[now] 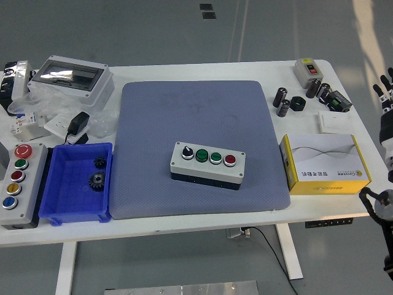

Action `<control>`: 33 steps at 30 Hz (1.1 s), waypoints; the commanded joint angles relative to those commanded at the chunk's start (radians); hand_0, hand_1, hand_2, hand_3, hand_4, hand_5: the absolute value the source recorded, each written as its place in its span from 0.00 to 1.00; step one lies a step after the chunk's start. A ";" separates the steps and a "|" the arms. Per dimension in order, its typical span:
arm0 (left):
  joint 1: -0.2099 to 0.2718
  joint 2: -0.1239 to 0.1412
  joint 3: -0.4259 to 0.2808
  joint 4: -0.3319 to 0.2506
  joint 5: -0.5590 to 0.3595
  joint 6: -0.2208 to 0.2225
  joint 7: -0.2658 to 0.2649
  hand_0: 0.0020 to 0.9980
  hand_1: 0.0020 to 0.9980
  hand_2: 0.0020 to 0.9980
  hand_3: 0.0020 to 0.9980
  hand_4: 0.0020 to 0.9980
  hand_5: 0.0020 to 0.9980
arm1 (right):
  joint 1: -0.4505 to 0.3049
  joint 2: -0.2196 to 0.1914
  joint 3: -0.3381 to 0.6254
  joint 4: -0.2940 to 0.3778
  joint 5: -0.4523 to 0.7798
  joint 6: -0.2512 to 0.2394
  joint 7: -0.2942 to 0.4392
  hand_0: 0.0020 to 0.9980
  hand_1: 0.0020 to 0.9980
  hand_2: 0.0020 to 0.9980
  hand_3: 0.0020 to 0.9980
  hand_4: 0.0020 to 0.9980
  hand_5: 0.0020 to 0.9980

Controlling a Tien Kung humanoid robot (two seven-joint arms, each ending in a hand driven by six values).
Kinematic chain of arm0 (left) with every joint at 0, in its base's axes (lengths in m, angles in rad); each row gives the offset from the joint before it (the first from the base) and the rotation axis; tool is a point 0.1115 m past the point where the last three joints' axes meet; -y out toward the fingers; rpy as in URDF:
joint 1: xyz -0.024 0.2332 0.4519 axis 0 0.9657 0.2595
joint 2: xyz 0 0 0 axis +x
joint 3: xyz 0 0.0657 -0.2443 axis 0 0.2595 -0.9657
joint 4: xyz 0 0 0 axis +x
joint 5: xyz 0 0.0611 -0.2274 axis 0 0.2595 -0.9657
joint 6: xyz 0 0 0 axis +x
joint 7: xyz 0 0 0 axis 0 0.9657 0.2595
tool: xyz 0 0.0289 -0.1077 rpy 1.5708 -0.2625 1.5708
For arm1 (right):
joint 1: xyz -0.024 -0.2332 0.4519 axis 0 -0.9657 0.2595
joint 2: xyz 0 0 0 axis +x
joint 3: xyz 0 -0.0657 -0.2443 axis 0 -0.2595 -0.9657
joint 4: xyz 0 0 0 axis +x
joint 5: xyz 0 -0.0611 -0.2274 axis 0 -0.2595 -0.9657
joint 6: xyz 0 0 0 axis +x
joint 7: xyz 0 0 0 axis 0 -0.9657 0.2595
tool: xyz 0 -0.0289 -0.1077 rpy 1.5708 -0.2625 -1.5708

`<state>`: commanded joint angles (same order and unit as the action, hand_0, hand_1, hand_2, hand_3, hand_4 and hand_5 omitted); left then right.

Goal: Pick up the button,place it on the desk,press the button,press the button

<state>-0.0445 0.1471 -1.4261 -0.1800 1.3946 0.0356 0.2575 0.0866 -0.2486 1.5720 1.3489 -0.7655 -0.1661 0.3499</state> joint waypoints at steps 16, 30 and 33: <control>-0.001 0.002 -0.013 0.000 0.017 0.000 -0.004 0.63 0.51 0.53 0.59 0.60 0.21 | -0.002 -0.001 -0.004 0.014 0.018 0.029 -0.013 0.81 0.76 0.77 0.76 0.90 0.91; 0.004 -0.006 -0.011 0.000 0.010 0.001 -0.001 0.63 0.51 0.53 0.59 0.61 0.21 | -0.015 -0.003 -0.004 0.029 -0.005 0.038 -0.022 0.80 0.73 0.74 0.73 0.89 0.91; 0.003 -0.005 -0.011 0.000 0.012 0.000 0.000 0.63 0.51 0.53 0.59 0.61 0.21 | -0.014 -0.002 -0.012 0.032 -0.016 0.040 -0.023 0.80 0.73 0.74 0.72 0.89 0.91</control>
<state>-0.0419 0.1422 -1.4375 -0.1800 1.4068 0.0356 0.2579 0.0725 -0.2509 1.5602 1.3807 -0.7810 -0.1266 0.3266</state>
